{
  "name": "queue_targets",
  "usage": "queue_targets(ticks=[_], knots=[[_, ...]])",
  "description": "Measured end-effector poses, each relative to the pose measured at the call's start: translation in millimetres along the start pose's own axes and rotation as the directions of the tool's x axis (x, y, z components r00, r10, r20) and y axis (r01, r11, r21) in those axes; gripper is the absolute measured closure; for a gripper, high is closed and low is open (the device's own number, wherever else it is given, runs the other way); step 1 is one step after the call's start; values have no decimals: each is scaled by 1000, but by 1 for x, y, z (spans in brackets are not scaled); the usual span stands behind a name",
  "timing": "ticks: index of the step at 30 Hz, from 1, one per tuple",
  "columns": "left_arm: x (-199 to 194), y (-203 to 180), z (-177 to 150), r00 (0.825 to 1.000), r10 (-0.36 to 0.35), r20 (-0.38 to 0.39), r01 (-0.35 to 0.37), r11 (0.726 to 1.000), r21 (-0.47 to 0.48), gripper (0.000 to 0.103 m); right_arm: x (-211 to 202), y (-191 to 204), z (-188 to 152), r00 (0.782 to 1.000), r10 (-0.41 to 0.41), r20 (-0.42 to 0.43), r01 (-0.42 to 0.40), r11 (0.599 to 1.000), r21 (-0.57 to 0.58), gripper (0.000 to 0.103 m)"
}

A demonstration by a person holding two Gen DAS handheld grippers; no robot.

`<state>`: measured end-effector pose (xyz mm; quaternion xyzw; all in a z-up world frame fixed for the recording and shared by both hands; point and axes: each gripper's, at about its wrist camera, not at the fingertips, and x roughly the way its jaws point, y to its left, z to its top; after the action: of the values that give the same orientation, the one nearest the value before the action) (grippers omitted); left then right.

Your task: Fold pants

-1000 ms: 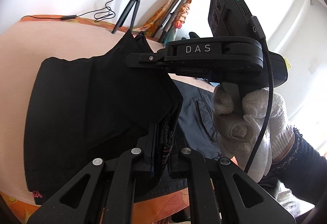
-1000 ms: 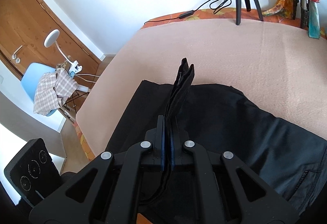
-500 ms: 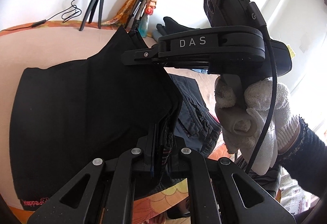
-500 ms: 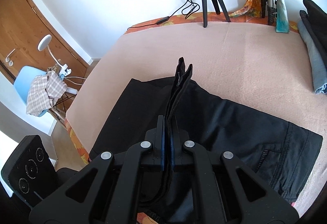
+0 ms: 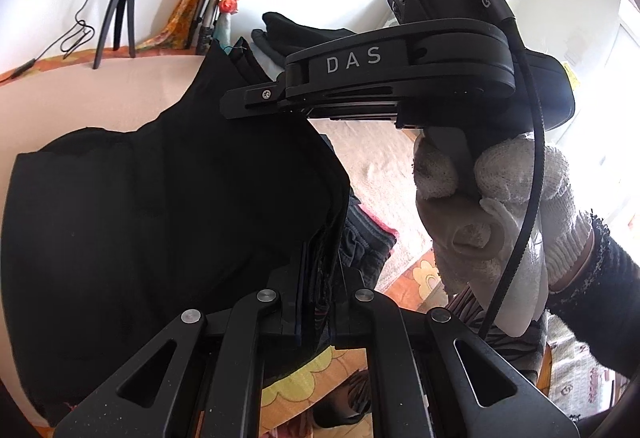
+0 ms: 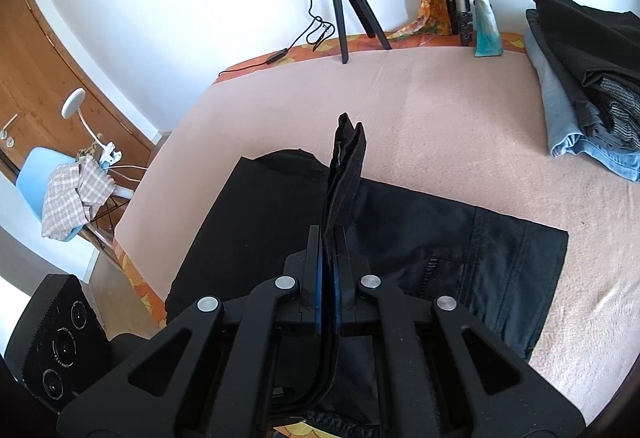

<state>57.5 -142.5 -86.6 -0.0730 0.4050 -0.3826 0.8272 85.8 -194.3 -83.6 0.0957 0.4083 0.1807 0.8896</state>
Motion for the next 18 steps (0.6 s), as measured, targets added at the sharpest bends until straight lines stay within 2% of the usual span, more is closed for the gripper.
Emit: queue_targets(ticks=[7, 11, 13, 16, 18], knots=[[12, -15, -1, 1000, -11, -9, 11, 1000, 29, 96, -13, -29, -6, 1000, -18, 9, 17, 999, 50, 98], [23, -19, -1, 999, -31, -42, 32, 999, 28, 96, -15, -36, -10, 1000, -23, 6, 23, 998, 56, 98], [27, -18, 0, 998, -42, -49, 43, 999, 23, 90, -16, -37, -12, 1000, -29, 5, 29, 998, 60, 98], [30, -20, 2, 996, -59, -61, 60, 998, 18, 89, -17, -42, -13, 999, -32, 8, 31, 997, 71, 98], [31, -23, 4, 996, -62, -71, 64, 998, 25, 83, -18, -44, -14, 999, -42, 11, 41, 996, 74, 98]])
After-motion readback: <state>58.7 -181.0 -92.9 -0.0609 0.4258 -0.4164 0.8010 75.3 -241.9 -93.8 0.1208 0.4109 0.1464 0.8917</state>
